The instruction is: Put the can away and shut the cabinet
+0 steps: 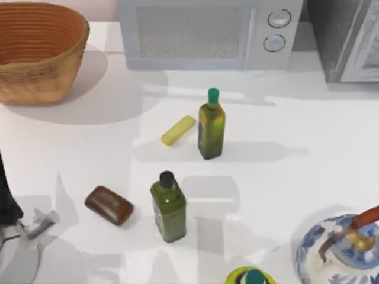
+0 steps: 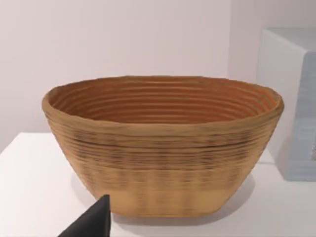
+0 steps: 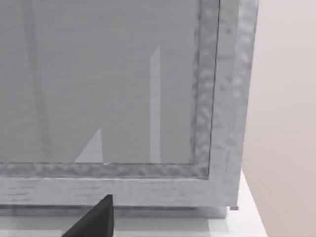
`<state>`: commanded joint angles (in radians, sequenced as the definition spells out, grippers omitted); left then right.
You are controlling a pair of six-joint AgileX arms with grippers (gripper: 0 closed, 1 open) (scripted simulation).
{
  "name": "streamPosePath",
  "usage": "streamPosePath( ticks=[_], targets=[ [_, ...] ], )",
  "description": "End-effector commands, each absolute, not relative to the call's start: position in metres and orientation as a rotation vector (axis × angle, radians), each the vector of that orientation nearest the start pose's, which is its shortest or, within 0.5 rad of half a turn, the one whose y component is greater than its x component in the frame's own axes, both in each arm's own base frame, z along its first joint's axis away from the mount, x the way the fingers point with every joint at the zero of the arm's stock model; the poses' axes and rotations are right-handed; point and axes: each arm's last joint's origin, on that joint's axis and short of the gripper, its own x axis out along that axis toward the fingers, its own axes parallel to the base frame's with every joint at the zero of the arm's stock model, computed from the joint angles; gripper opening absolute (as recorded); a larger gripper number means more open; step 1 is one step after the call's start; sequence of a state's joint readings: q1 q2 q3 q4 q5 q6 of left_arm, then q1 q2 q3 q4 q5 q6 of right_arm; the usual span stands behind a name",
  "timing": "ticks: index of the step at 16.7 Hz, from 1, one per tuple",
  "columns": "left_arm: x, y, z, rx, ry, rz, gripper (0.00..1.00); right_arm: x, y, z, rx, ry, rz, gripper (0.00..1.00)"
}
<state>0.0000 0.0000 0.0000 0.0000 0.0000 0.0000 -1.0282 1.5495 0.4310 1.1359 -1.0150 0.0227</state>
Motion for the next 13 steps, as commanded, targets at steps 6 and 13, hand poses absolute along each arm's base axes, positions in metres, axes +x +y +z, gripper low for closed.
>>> streamPosePath(
  ticks=[6,13],
  targets=[
    [0.106,-0.001,0.16,0.0,0.0,0.0,1.0,0.18,-0.26,0.233,0.007,0.009,0.002,1.0],
    [0.106,-0.001,0.16,0.0,0.0,0.0,1.0,0.188,-0.277,0.37,0.026,0.02,0.002,1.0]
  ],
)
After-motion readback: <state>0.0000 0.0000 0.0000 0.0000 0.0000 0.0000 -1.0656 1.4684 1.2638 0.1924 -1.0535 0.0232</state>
